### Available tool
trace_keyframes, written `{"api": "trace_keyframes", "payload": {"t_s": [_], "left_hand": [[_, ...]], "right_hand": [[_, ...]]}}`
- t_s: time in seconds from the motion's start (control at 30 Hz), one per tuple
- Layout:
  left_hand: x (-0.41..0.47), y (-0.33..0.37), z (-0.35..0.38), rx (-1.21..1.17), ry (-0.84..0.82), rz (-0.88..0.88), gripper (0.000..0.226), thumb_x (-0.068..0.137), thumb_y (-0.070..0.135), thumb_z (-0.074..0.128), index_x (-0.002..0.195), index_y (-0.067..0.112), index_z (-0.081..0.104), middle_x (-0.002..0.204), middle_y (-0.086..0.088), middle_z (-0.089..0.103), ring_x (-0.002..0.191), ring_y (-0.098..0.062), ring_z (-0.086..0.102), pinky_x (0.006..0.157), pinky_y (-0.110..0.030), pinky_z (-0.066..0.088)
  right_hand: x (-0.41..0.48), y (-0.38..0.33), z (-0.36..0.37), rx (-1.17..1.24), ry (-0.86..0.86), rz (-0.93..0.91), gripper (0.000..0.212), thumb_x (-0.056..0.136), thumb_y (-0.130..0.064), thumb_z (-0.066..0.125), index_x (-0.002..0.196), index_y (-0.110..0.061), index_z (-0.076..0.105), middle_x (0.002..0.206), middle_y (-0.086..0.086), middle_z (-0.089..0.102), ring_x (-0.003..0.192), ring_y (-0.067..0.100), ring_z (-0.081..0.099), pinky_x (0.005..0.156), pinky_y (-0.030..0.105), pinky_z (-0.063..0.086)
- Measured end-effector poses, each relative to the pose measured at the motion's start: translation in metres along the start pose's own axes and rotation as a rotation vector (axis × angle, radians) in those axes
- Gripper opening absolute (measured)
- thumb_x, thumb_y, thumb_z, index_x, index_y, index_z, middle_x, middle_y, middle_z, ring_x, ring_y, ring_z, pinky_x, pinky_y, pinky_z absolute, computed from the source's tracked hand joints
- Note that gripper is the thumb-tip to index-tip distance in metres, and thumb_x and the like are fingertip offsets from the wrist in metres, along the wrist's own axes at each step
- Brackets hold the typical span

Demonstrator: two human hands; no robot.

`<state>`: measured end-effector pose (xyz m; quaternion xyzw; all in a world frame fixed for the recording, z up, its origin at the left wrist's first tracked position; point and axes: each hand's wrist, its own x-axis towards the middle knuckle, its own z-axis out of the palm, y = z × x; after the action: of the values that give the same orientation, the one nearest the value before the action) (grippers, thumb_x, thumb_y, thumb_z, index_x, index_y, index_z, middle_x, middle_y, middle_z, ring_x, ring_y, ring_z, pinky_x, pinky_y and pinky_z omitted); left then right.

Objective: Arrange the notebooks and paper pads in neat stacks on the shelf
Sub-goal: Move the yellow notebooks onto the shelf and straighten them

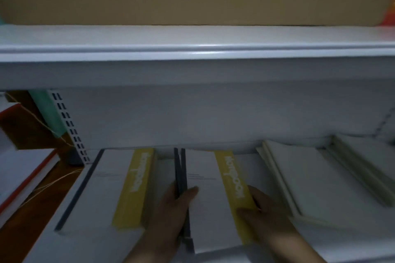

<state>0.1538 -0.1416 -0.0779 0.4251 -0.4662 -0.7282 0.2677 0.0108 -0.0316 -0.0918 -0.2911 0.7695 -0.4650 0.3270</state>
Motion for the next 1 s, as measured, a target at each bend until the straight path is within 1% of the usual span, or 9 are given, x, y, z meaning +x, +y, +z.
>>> {"api": "trace_keyframes", "payload": {"t_s": [0.1,0.17,0.3,0.43,0.57,0.7,0.77,0.87,1.0], "left_hand": [[0.02,-0.011,0.02,0.146,-0.109,-0.016,0.018,0.089,0.013,0.06,0.106,0.017,0.064,0.1,-0.01,0.072,0.09,-0.026,0.069,0.08,-0.04,0.056],[0.029,-0.014,0.024,0.264,-0.08,0.006,0.017,0.089,0.015,0.061,0.105,0.013,0.064,0.106,-0.018,0.068,0.094,-0.031,0.066,0.089,-0.045,0.053],[0.03,-0.013,0.021,0.45,-0.01,0.089,0.038,0.089,0.018,0.06,0.126,0.021,0.054,0.118,-0.005,0.062,0.111,-0.026,0.059,0.096,-0.036,0.044],[0.005,-0.001,0.0,0.694,0.06,0.354,0.043,0.091,0.024,0.058,0.132,0.031,0.045,0.141,0.008,0.041,0.131,-0.007,0.041,0.109,-0.019,0.03],[-0.011,0.02,-0.038,0.688,0.125,0.525,0.02,0.092,0.02,0.056,0.105,0.035,0.059,0.108,0.018,0.064,0.098,0.015,0.057,0.074,0.002,0.042],[-0.015,0.029,-0.086,0.875,0.465,0.501,0.026,0.091,0.023,0.055,0.115,0.026,0.063,0.1,0.006,0.064,0.084,-0.005,0.059,0.075,-0.019,0.046],[-0.021,0.037,-0.111,0.917,0.574,0.49,0.028,0.091,0.022,0.055,0.118,0.02,0.062,0.094,0.006,0.059,0.076,-0.002,0.052,0.07,-0.022,0.044],[-0.03,0.046,-0.146,0.869,0.629,0.409,0.029,0.094,0.023,0.051,0.121,0.017,0.059,0.091,0.008,0.055,0.073,0.002,0.05,0.06,-0.013,0.038],[-0.033,0.048,-0.164,0.649,0.478,0.267,0.02,0.094,0.027,0.051,0.101,0.018,0.066,0.082,0.005,0.062,0.075,-0.008,0.057,0.061,-0.018,0.042]], "right_hand": [[0.007,0.012,-0.015,-0.231,0.066,0.023,0.069,0.07,-0.014,0.066,0.136,-0.011,0.045,0.131,0.015,0.055,0.112,0.02,0.057,0.094,0.03,0.046],[0.009,0.01,-0.016,-0.412,0.105,-0.012,0.068,0.082,-0.01,0.058,0.144,-0.008,0.03,0.142,0.014,0.046,0.127,0.024,0.048,0.098,0.027,0.04],[0.013,0.014,-0.006,-0.576,0.095,-0.113,0.075,0.071,-0.03,0.054,0.141,-0.01,0.038,0.141,0.015,0.048,0.126,0.026,0.051,0.104,0.032,0.042],[0.014,0.008,0.01,-0.857,0.21,-0.277,0.047,0.066,-0.037,0.059,0.105,-0.013,0.069,0.121,0.017,0.064,0.104,0.039,0.064,0.081,0.046,0.054],[0.017,-0.029,0.071,-0.5,-0.008,-0.361,0.057,0.091,-0.045,0.048,0.141,-0.022,0.033,0.137,-0.004,0.044,0.118,0.014,0.05,0.096,0.022,0.039],[0.015,-0.064,0.149,-0.584,-0.164,-0.365,0.093,0.086,-0.06,0.044,0.15,-0.016,-0.008,0.142,0.008,0.029,0.122,0.026,0.047,0.091,0.032,0.042],[0.024,-0.059,0.16,-0.602,-0.193,-0.282,0.091,0.084,-0.065,0.044,0.15,-0.014,0.008,0.139,0.01,0.034,0.12,0.027,0.05,0.089,0.032,0.043],[0.034,-0.061,0.14,-0.541,-0.25,-0.199,0.043,0.088,-0.052,0.049,0.113,-0.019,0.061,0.107,0.005,0.065,0.093,0.02,0.065,0.073,0.028,0.05],[0.022,-0.067,0.115,0.004,-0.322,-0.085,0.015,0.094,-0.02,0.052,0.09,-0.02,0.067,0.077,0.004,0.069,0.061,0.016,0.06,0.049,0.023,0.045]]}}
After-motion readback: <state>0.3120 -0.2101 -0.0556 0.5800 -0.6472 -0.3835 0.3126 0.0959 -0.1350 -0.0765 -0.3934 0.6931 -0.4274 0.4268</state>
